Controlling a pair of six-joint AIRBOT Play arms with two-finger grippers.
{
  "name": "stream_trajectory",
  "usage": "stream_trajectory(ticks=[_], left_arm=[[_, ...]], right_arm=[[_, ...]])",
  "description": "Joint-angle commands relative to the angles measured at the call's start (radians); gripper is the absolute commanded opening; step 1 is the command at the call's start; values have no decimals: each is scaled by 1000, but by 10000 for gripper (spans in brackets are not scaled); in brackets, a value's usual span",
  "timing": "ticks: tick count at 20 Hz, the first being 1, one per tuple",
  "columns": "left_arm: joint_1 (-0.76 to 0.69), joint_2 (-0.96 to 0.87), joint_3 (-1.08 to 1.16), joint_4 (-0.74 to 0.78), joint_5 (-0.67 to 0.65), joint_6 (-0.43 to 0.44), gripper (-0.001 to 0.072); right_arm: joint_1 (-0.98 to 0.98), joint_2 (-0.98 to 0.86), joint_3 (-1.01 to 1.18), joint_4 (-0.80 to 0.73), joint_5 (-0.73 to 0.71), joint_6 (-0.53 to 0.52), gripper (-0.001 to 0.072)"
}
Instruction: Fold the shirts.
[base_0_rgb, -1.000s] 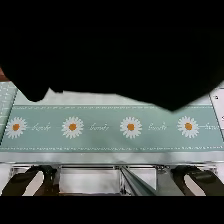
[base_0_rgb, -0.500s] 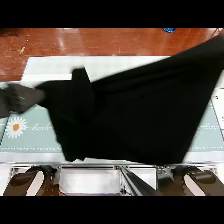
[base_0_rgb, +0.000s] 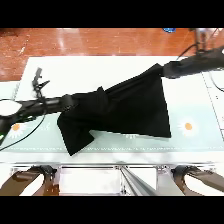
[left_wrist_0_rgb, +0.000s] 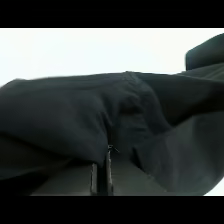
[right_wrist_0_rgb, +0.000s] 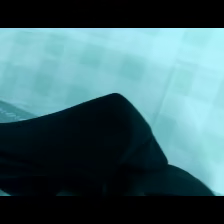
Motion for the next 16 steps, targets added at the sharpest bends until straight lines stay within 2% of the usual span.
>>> stream_trajectory(ticks=[1,2,3,5,6,8,10,11,13,16], left_arm=[[-58,-227,71,-48,158,21,124],[-47,-275,129,-35,104,36,291],[-13,-322,210,0,-2,75,507],[92,-385,375,80,-234,60,509],[156,-396,442,124,-322,6,509],[283,-388,506,209,-417,-74,509],[402,-372,486,329,-466,-168,509],[442,-369,459,387,-488,-187,509],[500,-370,377,439,-519,-199,509],[537,-378,260,438,-499,-182,509]], right_arm=[[-3,-227,92,30,-23,45,245],[-11,-253,114,15,-11,45,416],[-29,-267,138,-11,18,52,416],[-91,-253,169,-86,80,76,416],[-136,-227,170,-126,115,73,416],[-245,-160,137,-174,153,77,415],[-362,-55,-12,-164,112,90,415],[-417,5,-123,-153,80,90,415],[-509,120,-364,-107,20,69,415],[-607,261,-657,35,-28,-31,414]])
